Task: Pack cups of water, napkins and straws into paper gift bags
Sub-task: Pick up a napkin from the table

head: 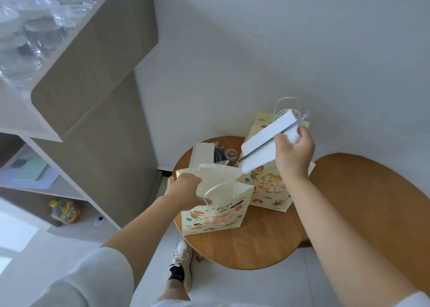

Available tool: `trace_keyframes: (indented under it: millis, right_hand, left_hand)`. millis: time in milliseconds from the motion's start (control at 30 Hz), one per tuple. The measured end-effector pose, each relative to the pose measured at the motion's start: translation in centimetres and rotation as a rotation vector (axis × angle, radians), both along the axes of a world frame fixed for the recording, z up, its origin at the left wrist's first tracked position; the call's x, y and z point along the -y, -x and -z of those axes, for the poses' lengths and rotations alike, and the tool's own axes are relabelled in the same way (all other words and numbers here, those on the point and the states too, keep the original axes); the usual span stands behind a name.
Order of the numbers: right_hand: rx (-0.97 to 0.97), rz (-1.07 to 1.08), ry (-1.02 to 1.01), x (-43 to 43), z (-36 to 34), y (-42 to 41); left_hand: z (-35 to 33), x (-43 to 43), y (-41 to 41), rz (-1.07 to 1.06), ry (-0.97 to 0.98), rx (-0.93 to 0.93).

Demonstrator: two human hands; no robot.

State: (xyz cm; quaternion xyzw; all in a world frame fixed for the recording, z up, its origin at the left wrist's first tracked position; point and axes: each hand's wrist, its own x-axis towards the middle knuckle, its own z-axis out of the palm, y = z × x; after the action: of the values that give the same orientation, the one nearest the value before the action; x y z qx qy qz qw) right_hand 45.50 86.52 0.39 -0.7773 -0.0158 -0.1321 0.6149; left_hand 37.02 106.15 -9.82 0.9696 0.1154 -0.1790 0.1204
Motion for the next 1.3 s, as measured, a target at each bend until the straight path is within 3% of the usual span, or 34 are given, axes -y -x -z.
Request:
trace_keyframes:
  millis: [100, 367, 500, 633, 800, 1000, 1200, 1300]
  right_hand:
    - [-0.071, 0.058, -0.032, -0.2, 0.2, 0.3]
    - [-0.351, -0.371, 0.266, -5.6, 3.4, 2.1]
    - [-0.480, -0.596, 0.476, -8.3, 6.8, 1.4]
    - [-0.576, -0.675, 0.465, -9.7, 8.8, 0.2]
    - [-0.692, -0.821, 0.574, -9.9, 9.7, -0.4]
    - [-0.701, -0.715, 0.512, -7.6, 8.7, -3.7]
    - [-0.564, -0.353, 0.462, -6.7, 8.9, -9.4]
    - [-0.572, -0.360, 0.492, -8.5, 10.9, -12.8]
  left_hand:
    - [0.0, -0.6, 0.1, 0.030, -0.097, -0.076]
    - [-0.3, -1.0, -0.5, 0.055, -0.129, -0.084]
    - [-0.5, -2.1, -0.5, 0.044, -0.073, -0.063]
    - [-0.5, -3.0, -0.3, 0.067, -0.019, -0.043]
    - [-0.4, -4.4, -0.3, -0.081, 0.240, 0.108]
    - [-1.0, -5.7, -3.0, -0.285, 0.427, 0.263]
    - [0.5, -6.6, -9.7, -0.265, 0.423, 0.194]
    - [2.1, -6.9, -14.1, -0.222, 0.437, 0.089]
